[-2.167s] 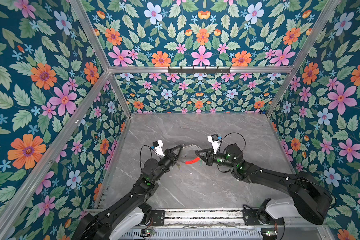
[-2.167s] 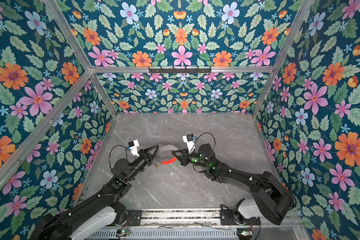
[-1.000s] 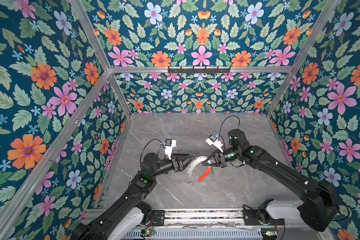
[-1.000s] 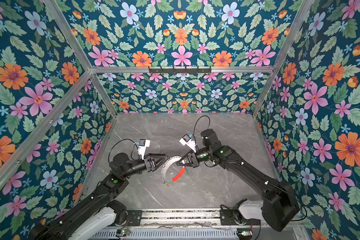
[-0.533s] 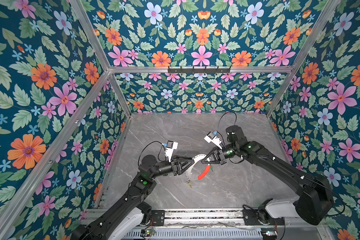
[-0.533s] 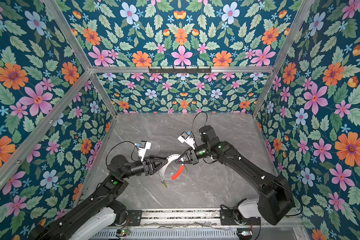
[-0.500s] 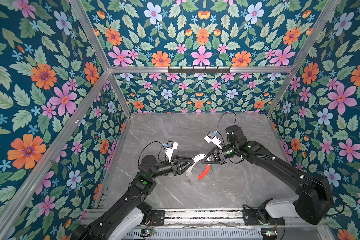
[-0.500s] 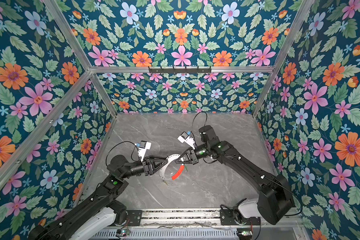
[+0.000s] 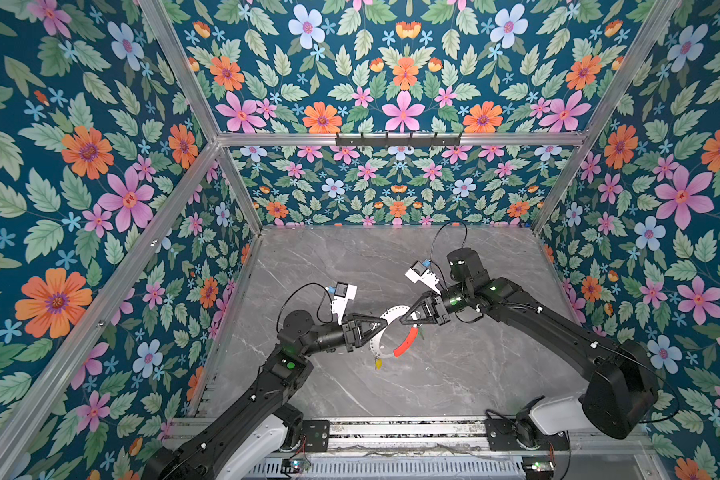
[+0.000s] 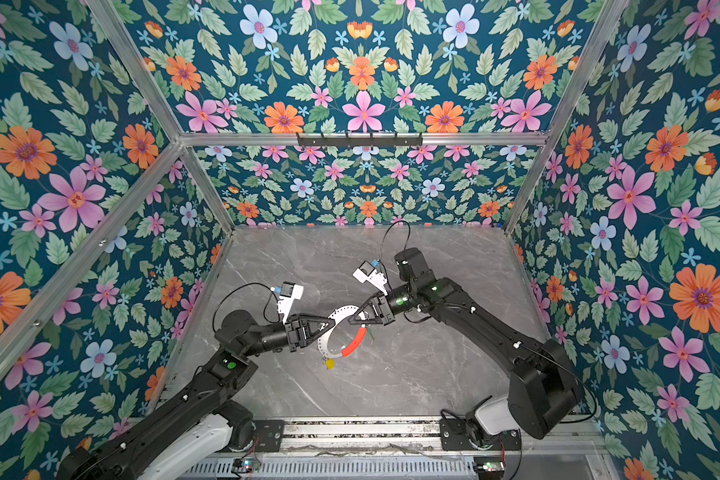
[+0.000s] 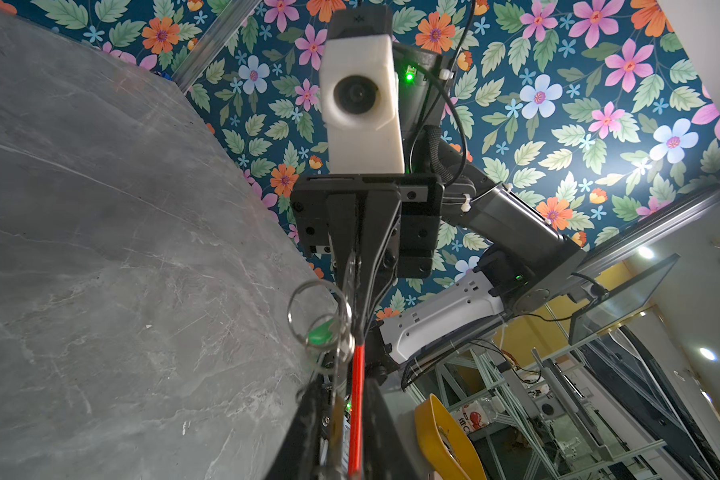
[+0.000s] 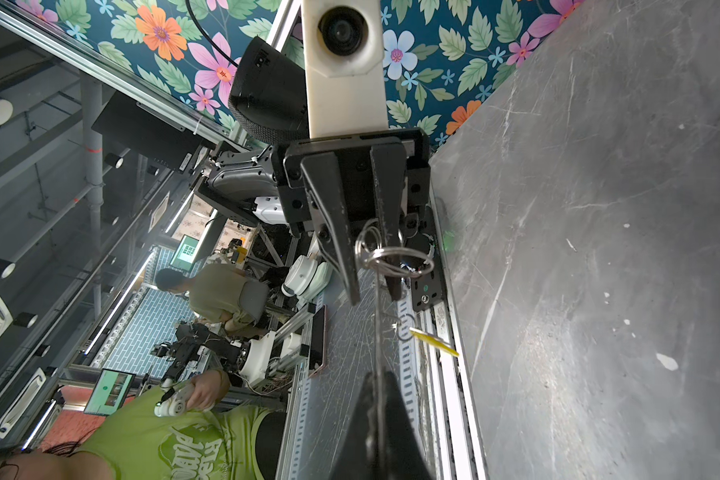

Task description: Remove the keys from the keyring

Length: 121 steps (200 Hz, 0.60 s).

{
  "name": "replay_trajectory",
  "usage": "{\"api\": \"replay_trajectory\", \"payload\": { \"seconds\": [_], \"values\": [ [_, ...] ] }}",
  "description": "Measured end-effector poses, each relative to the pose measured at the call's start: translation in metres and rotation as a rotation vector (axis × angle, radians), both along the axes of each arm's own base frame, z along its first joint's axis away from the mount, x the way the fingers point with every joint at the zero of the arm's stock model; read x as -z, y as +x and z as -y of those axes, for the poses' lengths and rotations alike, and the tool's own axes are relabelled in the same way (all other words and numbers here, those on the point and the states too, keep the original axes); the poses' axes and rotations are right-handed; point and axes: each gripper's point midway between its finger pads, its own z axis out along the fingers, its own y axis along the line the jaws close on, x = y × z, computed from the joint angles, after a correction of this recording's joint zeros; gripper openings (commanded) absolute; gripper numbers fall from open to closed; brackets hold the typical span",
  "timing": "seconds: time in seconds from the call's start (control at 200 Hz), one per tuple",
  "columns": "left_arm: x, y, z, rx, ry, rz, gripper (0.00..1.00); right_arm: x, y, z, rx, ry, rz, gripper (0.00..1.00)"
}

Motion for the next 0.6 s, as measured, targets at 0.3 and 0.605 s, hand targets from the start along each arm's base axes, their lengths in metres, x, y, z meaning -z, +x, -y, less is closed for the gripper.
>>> {"api": "replay_trajectory", "payload": {
  "seconds": [0.3, 0.605],
  "values": [
    [-0.006, 0.005, -0.003, -0.041, -0.031, -0.005, 0.0, -0.005, 0.01, 0.002, 0.089, -0.034, 0.038, 0.45],
    [-0.02, 0.023, -0.015, -0.178, -0.136, -0.065, 0.0, -0.021, 0.047, 0.035, 0.487, -0.121, 0.258, 0.57]
  ]
}}
